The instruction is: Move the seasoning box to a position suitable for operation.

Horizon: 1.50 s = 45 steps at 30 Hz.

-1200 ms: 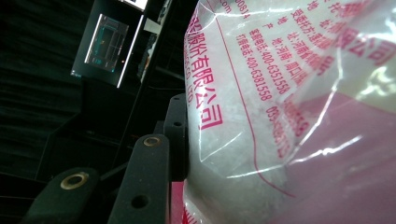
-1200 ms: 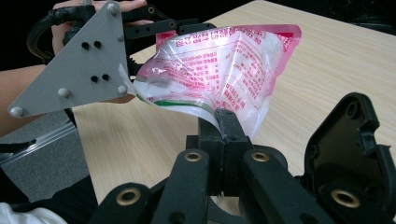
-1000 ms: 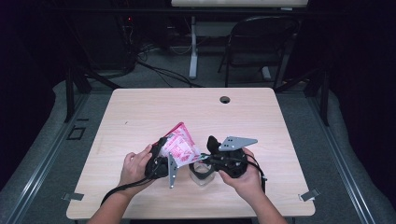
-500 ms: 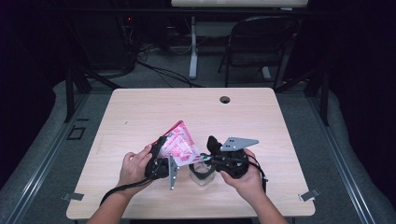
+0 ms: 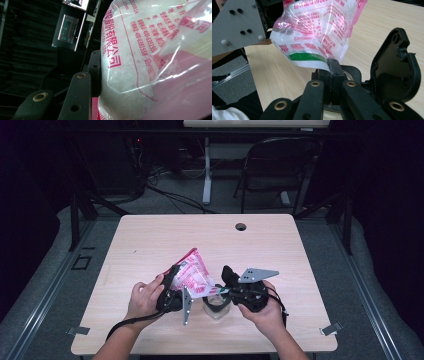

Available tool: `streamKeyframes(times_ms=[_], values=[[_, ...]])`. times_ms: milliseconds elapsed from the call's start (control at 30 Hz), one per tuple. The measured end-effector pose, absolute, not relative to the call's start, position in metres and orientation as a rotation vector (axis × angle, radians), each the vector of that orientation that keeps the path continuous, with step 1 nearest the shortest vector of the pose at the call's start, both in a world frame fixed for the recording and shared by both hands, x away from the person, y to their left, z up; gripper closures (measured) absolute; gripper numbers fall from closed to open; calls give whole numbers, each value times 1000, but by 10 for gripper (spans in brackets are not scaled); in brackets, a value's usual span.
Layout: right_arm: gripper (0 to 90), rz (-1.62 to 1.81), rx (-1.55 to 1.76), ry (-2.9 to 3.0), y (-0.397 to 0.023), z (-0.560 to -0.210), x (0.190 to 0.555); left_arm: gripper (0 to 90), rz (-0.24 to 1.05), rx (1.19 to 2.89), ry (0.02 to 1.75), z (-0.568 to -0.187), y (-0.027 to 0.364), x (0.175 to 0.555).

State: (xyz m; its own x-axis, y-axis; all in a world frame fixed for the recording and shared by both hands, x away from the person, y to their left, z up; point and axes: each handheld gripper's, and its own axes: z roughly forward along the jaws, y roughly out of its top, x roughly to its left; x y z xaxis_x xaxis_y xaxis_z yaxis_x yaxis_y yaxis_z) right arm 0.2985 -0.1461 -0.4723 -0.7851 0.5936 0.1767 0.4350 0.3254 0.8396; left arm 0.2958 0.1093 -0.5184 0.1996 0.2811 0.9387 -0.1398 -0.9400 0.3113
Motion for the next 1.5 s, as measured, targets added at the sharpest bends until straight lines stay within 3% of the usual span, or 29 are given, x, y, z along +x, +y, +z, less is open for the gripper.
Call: streamKeyframes(times_ms=[1500], values=[[900,1389,981,2422,-151,-480,291,695,1853,2186,-36,-508,102,293]])
